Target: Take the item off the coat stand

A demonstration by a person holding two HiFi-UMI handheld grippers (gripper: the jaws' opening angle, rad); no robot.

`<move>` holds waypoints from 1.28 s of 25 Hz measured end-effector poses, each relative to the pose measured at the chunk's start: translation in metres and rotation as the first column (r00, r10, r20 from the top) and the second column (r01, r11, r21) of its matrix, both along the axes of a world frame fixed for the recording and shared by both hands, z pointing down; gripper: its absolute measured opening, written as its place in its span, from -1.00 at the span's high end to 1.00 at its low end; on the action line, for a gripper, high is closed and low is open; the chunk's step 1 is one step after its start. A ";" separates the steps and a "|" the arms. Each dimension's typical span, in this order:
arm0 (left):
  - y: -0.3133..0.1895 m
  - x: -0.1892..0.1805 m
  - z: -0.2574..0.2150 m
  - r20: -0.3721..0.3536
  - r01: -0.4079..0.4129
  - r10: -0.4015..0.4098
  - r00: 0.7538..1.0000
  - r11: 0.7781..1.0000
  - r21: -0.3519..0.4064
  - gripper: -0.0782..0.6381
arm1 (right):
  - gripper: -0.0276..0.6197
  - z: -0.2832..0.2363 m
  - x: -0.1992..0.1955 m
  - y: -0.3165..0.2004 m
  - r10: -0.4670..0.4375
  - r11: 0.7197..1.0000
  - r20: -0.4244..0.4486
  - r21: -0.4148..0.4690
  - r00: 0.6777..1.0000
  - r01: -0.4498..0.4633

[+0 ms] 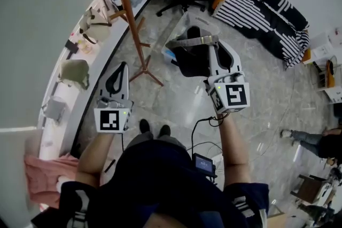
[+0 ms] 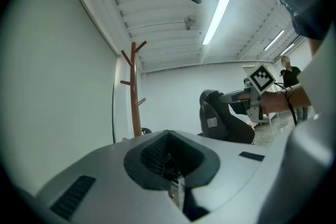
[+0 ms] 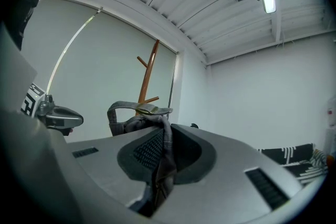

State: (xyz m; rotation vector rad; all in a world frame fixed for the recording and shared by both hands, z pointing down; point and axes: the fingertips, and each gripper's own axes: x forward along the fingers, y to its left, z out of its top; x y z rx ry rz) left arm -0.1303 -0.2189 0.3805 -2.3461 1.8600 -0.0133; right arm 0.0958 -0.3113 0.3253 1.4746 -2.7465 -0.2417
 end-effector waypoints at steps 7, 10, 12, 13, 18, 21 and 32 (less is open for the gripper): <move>0.010 -0.003 -0.002 0.013 0.014 -0.014 1.000 1.000 0.014 0.72 | 0.80 0.012 0.009 0.033 0.011 1.000 0.014 -0.008 1.000 -0.011; 0.016 -0.006 -0.001 0.014 0.026 -0.026 1.000 1.000 0.010 0.72 | 0.80 0.018 0.015 0.047 0.022 1.000 0.011 -0.004 1.000 -0.022; 0.020 -0.009 0.000 0.020 0.030 -0.030 0.999 0.999 0.012 0.72 | 0.80 0.023 0.017 0.056 0.028 1.000 0.002 -0.004 1.000 -0.028; 0.022 -0.010 0.001 0.023 0.032 -0.032 0.999 0.999 0.012 0.72 | 0.80 0.025 0.018 0.061 0.031 1.000 -0.001 -0.004 1.000 -0.031; 0.030 -0.012 0.002 0.032 0.039 -0.039 0.999 0.999 0.012 0.72 | 0.80 0.039 0.022 0.079 0.043 0.999 -0.009 -0.032 0.999 -0.043; 0.034 -0.012 0.004 0.035 0.043 -0.043 0.998 0.999 0.011 0.72 | 0.80 0.047 0.025 0.087 0.051 0.998 -0.009 -0.044 0.999 -0.052; 0.033 -0.017 0.011 0.043 0.054 -0.054 0.998 0.999 -0.002 0.72 | 0.79 0.080 0.031 0.096 0.071 0.992 -0.041 -0.100 0.997 -0.075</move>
